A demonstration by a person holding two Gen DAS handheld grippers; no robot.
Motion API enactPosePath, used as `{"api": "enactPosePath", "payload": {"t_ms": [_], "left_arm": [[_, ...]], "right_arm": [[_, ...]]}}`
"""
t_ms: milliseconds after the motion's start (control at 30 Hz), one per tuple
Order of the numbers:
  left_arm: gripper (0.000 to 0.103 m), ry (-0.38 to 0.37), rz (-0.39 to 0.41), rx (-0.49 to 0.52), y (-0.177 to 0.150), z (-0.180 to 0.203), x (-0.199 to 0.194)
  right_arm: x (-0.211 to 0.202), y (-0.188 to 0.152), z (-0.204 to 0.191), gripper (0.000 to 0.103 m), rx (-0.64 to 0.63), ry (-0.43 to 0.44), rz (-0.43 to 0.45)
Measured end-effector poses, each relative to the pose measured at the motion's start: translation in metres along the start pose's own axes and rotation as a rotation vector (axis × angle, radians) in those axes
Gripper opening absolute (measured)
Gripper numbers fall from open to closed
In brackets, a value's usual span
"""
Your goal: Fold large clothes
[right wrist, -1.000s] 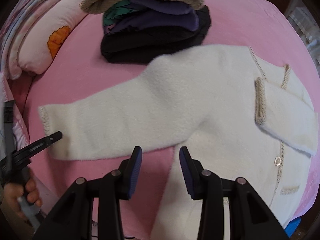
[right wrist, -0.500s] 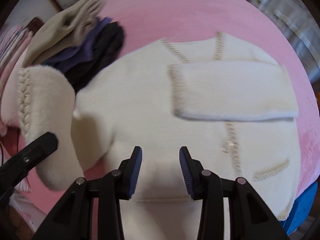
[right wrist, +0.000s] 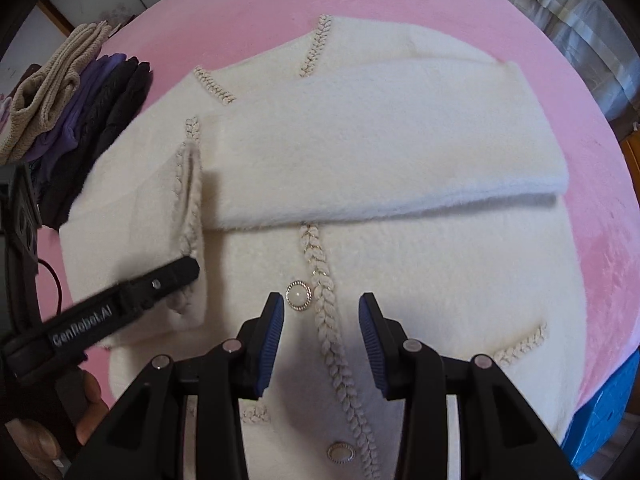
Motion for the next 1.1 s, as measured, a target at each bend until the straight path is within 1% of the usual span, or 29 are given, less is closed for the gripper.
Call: {"api": "enactPosePath", "payload": {"t_ms": [33,100,167,200,233,267,300,367,433,467,567,667,767,800,833,867,900,933,1000,1067,1100], "left_arm": [[0.049,0.003,0.011,-0.002,-0.002,-0.002,-0.006],[0.051,0.006,0.039,0.002,-0.005,-0.007,-0.015],[0.059,0.02,0.074,0.008,-0.007,-0.015,-0.034],[0.065,0.038,0.103,0.009,-0.008,-0.022,-0.046],[0.066,0.056,0.122,0.006,-0.006,-0.028,-0.059],[0.066,0.087,0.145,0.0,-0.008,-0.039,-0.069],[0.066,0.108,0.155,-0.005,-0.008,-0.049,-0.078],[0.066,0.164,0.171,-0.032,-0.009,-0.074,-0.089],[0.066,0.219,0.177,-0.09,-0.012,-0.108,-0.096],[0.066,0.245,0.178,-0.135,-0.013,-0.128,-0.099],[0.066,0.274,0.196,-0.232,-0.015,-0.168,-0.109],[0.066,0.301,0.201,-0.295,-0.02,-0.201,-0.116],[0.066,0.312,0.201,-0.327,-0.024,-0.223,-0.118],[0.066,0.316,0.197,-0.332,-0.025,-0.227,-0.118],[0.066,0.321,0.192,-0.338,-0.027,-0.231,-0.118],[0.066,0.321,0.19,-0.341,-0.028,-0.234,-0.119],[0.066,0.319,0.19,-0.344,-0.029,-0.236,-0.118],[0.066,0.313,0.19,-0.34,-0.03,-0.235,-0.118],[0.066,0.311,0.187,-0.318,-0.029,-0.23,-0.117],[0.066,0.322,0.181,-0.279,-0.028,-0.223,-0.113],[0.066,0.327,0.18,-0.261,-0.026,-0.216,-0.111]], "right_arm": [[0.001,0.003,-0.004,0.039,-0.009,0.022,0.002],[0.003,0.009,-0.008,0.039,-0.014,0.071,0.001],[0.006,0.017,-0.016,0.039,-0.012,0.119,-0.001],[0.007,0.02,-0.018,0.039,-0.012,0.134,-0.002],[0.008,0.022,-0.023,0.039,-0.015,0.143,-0.004],[0.012,0.027,-0.029,0.039,-0.025,0.15,-0.005],[0.014,0.03,-0.036,0.039,-0.037,0.179,0.002],[0.023,0.036,-0.046,0.039,-0.066,0.186,0.0],[0.032,0.038,-0.052,0.039,-0.091,0.19,-0.008],[0.04,0.04,-0.057,0.039,-0.104,0.199,-0.019],[0.056,0.04,-0.067,0.039,-0.139,0.206,-0.047],[0.067,0.038,-0.075,0.039,-0.152,0.216,-0.068],[0.08,0.033,-0.081,0.039,-0.146,0.21,-0.095],[0.082,0.032,-0.082,0.039,-0.144,0.214,-0.092],[0.083,0.03,-0.085,0.036,-0.146,0.224,-0.085],[0.081,0.027,-0.09,0.019,-0.16,0.233,-0.082],[0.078,0.025,-0.093,0.012,-0.185,0.219,-0.073],[0.069,0.024,-0.098,0.012,-0.225,0.201,-0.048],[0.043,0.023,-0.11,0.011,-0.298,0.221,0.009],[0.012,0.027,-0.121,0.011,-0.381,0.229,0.092],[-0.006,0.033,-0.127,0.01,-0.423,0.225,0.152]]}}
Point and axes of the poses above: each gripper's, at about its wrist camera, not at the fingertips, and x roughly the way its jaws point, z to its right, y to its top, the point moved 8 cm from there along x, roughly the way its jaws point, and after that the axes turned 4 degrees about x, right-handed, at the moved point
